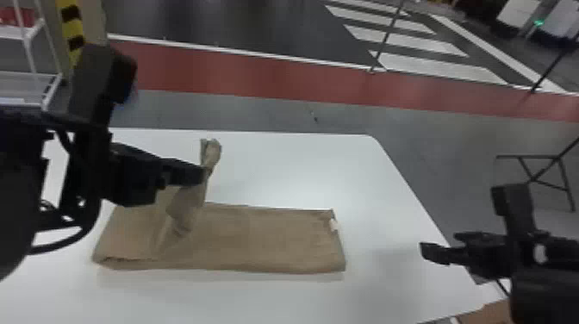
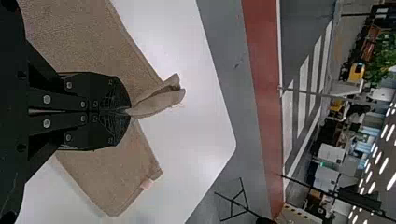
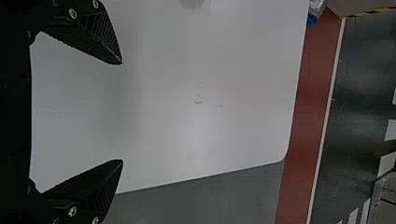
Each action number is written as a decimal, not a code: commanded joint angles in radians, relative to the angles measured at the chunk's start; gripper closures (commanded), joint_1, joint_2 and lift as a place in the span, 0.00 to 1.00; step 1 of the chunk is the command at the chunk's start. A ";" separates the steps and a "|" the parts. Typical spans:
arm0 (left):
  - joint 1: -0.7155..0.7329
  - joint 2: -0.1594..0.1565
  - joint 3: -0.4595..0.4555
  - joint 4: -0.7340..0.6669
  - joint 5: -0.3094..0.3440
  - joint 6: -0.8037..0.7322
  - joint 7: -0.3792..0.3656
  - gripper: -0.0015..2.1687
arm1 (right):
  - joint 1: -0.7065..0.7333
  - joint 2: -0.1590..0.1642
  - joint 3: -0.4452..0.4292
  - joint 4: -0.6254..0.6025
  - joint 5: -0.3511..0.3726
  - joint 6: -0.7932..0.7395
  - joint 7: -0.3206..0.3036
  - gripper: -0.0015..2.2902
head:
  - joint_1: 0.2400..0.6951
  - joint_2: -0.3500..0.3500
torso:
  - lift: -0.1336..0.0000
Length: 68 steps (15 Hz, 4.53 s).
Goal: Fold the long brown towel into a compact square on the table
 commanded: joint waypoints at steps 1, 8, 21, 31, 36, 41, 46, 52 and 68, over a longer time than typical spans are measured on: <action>0.030 -0.006 -0.064 0.032 -0.002 0.007 0.043 0.51 | 0.006 0.001 0.000 0.000 0.000 0.000 0.000 0.06 | 1.00 0.00 | 0.07; 0.056 -0.006 -0.116 0.021 0.066 0.007 0.190 0.02 | 0.011 0.005 -0.002 -0.043 -0.006 0.018 0.002 0.06 | 1.00 0.00 | 0.07; 0.258 0.186 0.284 -0.029 0.222 0.007 0.158 0.02 | -0.029 0.217 0.485 -0.235 -0.018 0.270 -0.167 0.07 | 1.00 0.18 | 0.07; 0.343 0.190 0.304 -0.063 0.228 0.007 0.152 0.02 | -0.050 0.217 0.657 -0.040 -0.005 0.132 -0.259 0.09 | 1.00 0.47 | 0.07; 0.376 0.190 0.310 -0.078 0.228 0.007 0.152 0.02 | -0.050 0.217 0.683 0.018 -0.014 0.089 -0.272 0.10 | 1.00 0.51 | 0.07; 0.404 0.190 0.312 -0.101 0.228 0.007 0.152 0.02 | -0.050 0.217 0.704 0.032 -0.014 0.071 -0.282 0.15 | 1.00 0.54 | 0.07; 0.419 0.192 0.319 -0.112 0.230 0.007 0.144 0.03 | -0.050 0.217 0.719 0.040 -0.005 0.077 -0.281 0.17 | 1.00 0.55 | 0.07; 0.430 0.192 0.325 -0.118 0.230 0.007 0.136 0.04 | -0.050 0.217 0.727 0.042 0.000 0.074 -0.293 0.21 | 1.00 0.56 | 0.07; 0.439 0.195 0.332 -0.117 0.234 0.007 0.126 0.04 | -0.073 0.217 0.716 0.014 -0.009 0.071 -0.296 0.32 | 1.00 0.56 | 0.07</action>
